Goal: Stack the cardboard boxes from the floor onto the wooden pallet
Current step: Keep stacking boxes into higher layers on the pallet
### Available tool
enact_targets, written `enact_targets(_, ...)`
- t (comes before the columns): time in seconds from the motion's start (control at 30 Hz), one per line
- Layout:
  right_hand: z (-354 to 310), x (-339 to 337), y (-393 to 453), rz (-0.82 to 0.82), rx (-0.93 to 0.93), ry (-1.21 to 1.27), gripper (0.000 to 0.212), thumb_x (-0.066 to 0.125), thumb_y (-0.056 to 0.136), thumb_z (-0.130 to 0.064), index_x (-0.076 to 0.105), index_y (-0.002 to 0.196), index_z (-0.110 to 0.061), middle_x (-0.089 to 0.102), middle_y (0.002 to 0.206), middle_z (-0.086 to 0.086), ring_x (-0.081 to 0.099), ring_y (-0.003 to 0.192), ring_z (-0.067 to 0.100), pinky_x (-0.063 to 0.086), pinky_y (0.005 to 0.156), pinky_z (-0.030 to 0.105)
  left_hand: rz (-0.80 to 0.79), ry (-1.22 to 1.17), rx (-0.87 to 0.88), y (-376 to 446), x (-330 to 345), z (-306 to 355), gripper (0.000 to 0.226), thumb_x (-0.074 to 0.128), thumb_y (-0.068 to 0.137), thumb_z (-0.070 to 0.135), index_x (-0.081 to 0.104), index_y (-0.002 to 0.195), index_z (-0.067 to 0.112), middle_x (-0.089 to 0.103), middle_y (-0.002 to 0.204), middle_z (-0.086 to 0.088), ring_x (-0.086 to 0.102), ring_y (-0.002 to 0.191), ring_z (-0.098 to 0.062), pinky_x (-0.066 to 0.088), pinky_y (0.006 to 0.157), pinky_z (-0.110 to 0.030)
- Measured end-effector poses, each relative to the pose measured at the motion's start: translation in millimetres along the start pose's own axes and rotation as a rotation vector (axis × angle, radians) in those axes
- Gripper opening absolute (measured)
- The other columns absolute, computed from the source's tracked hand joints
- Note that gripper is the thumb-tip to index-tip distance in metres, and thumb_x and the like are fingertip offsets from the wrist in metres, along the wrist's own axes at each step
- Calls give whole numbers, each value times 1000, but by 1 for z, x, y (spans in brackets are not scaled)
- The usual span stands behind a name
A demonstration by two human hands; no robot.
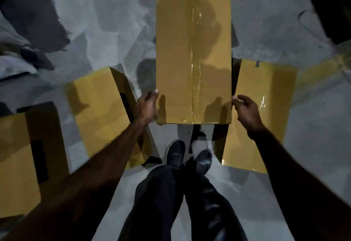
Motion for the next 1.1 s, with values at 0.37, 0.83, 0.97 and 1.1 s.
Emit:
enact_targets(0.37, -9, 7, -36, -115, -70, 250, 39, 57, 108, -36, 60, 146, -28, 71, 133, -6, 65, 123, 16, 57, 92, 26, -165, -241, -42, -38, 4, 13, 55, 73, 91, 50, 67, 138, 24, 75, 128, 5, 70, 119, -18, 53, 109, -47)
enact_targets(0.83, -148, -113, -242, 266, -163, 456, 70, 68, 77, -72, 70, 136, -34, 73, 131, -10, 65, 124, 15, 50, 111, 48, 5, -288, 103, -263, -68, 200, 40, 64, 92, 46, 72, 122, 20, 72, 116, -6, 65, 108, -27, 50, 78, -37)
enact_targets(0.97, -151, -153, -327, 427, -169, 521, 71, 62, 77, -70, 72, 133, -28, 71, 131, -5, 62, 122, 19, 49, 109, 47, 12, -195, 236, -326, -72, 238, 47, 61, 87, 53, 71, 121, 23, 70, 119, -4, 61, 112, -26, 44, 76, -36)
enact_targets(1.1, -139, -190, -399, 595, -196, 637, 61, 59, 79, -68, 77, 120, -26, 74, 118, 0, 65, 112, 24, 53, 98, 47, -96, -123, 367, -380, -55, 272, 67, 58, 70, 64, 71, 125, 28, 70, 124, -1, 63, 113, -25, 51, 88, -41)
Point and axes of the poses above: each hand's wrist, its own y-axis towards the middle knuckle, its own x-axis out of the palm, z = x × y, the point moved 4 cm from there along y, towards the middle knuckle
